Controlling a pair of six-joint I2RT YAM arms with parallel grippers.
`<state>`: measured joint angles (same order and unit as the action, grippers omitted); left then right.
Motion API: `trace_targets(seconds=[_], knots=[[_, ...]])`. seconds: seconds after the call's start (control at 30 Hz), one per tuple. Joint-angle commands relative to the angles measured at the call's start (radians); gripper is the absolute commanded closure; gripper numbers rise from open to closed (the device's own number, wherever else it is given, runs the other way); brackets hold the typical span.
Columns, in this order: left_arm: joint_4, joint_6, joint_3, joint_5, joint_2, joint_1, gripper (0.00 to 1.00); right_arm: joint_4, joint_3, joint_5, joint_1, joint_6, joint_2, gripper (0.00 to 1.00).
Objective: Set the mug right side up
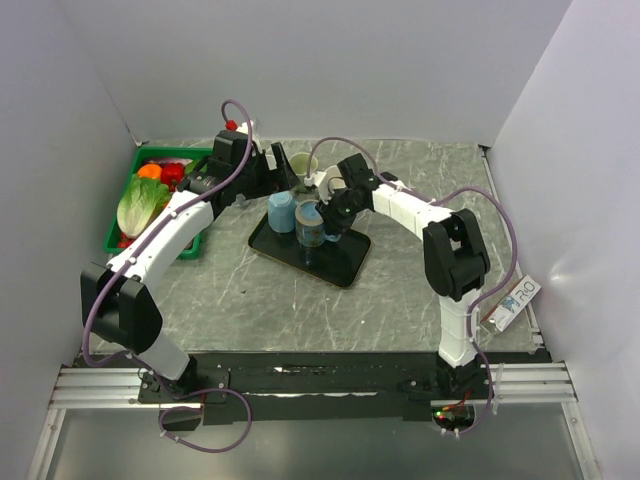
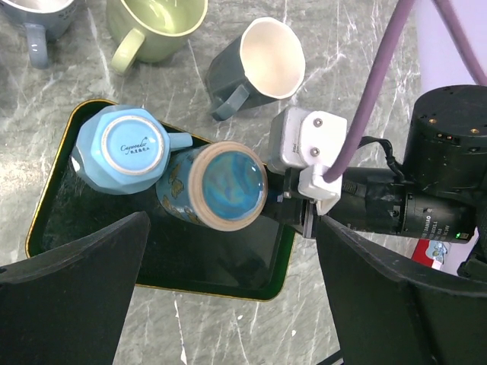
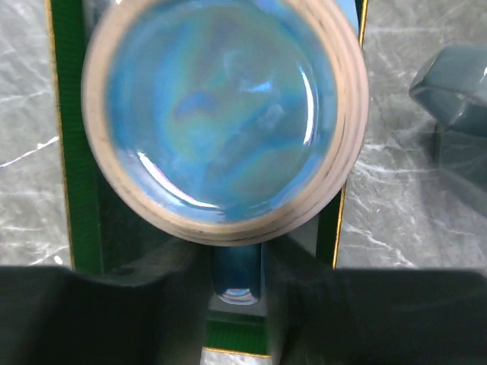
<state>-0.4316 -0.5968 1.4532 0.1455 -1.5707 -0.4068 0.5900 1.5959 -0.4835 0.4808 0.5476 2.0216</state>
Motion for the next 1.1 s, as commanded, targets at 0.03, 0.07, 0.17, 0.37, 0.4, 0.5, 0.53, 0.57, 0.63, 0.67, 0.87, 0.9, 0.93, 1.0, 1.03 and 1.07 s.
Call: trace_targets(seconds=[0.03, 0.07, 0.17, 0.37, 0.4, 0.5, 0.53, 0.57, 0.63, 0.67, 0.87, 0.9, 0.93, 1.0, 1.03, 1.07], knots=[[0.019, -0.021, -0.013, 0.012, 0.032, 0.003, 0.04, -0.053, -0.025, 0.065, 0.010, -0.028, -0.043, 0.96], [0.019, -0.024, -0.016, 0.016, 0.034, 0.003, 0.04, -0.055, -0.039, 0.071, 0.009, -0.031, -0.049, 1.00], [0.025, -0.032, -0.022, 0.026, 0.040, 0.003, 0.04, -0.050, -0.063, 0.085, 0.009, -0.031, -0.076, 1.00], [0.033, -0.047, -0.065, 0.025, 0.084, 0.003, 0.04, -0.027, -0.115, -0.113, -0.037, -0.153, -0.207, 1.00], [0.040, -0.054, -0.079, 0.031, 0.107, 0.003, 0.04, -0.035, -0.131, -0.133, -0.044, -0.178, -0.249, 1.00], [0.082, -0.083, -0.141, 0.052, 0.156, 0.003, 0.04, -0.007, -0.140, -0.205, -0.054, -0.270, -0.284, 1.00], [0.096, -0.089, -0.157, 0.060, 0.169, 0.003, 0.04, -0.007, -0.136, -0.210, -0.053, -0.300, -0.291, 1.00], [0.106, -0.104, -0.186, 0.068, 0.181, 0.003, 0.04, -0.001, -0.134, -0.234, -0.053, -0.358, -0.296, 1.00], [0.139, -0.115, -0.215, 0.091, 0.218, 0.002, 0.04, -0.036, -0.152, -0.265, -0.054, -0.470, -0.320, 1.00], [0.149, -0.126, -0.243, 0.097, 0.230, 0.002, 0.04, -0.057, -0.163, -0.308, -0.056, -0.515, -0.330, 1.00], [0.263, -0.201, -0.361, 0.178, 0.330, -0.004, 0.04, -0.260, -0.228, -0.391, -0.061, -0.898, -0.397, 1.00], [0.274, -0.218, -0.376, 0.180, 0.360, -0.006, 0.04, -0.284, -0.234, -0.401, -0.062, -0.943, -0.411, 1.00], [0.277, -0.262, -0.390, 0.180, 0.376, -0.007, 0.04, -0.338, -0.246, -0.397, -0.061, -1.025, -0.419, 1.00], [0.271, -0.303, -0.390, 0.171, 0.418, -0.012, 0.04, -0.422, -0.264, -0.400, -0.059, -1.115, -0.457, 1.00], [0.263, -0.340, -0.383, 0.157, 0.431, -0.013, 0.04, -0.461, -0.269, -0.392, -0.061, -1.180, -0.468, 1.00], [0.245, -0.353, -0.376, 0.123, 0.442, -0.017, 0.04, -0.496, -0.261, -0.379, -0.056, -1.198, -0.478, 1.00]])
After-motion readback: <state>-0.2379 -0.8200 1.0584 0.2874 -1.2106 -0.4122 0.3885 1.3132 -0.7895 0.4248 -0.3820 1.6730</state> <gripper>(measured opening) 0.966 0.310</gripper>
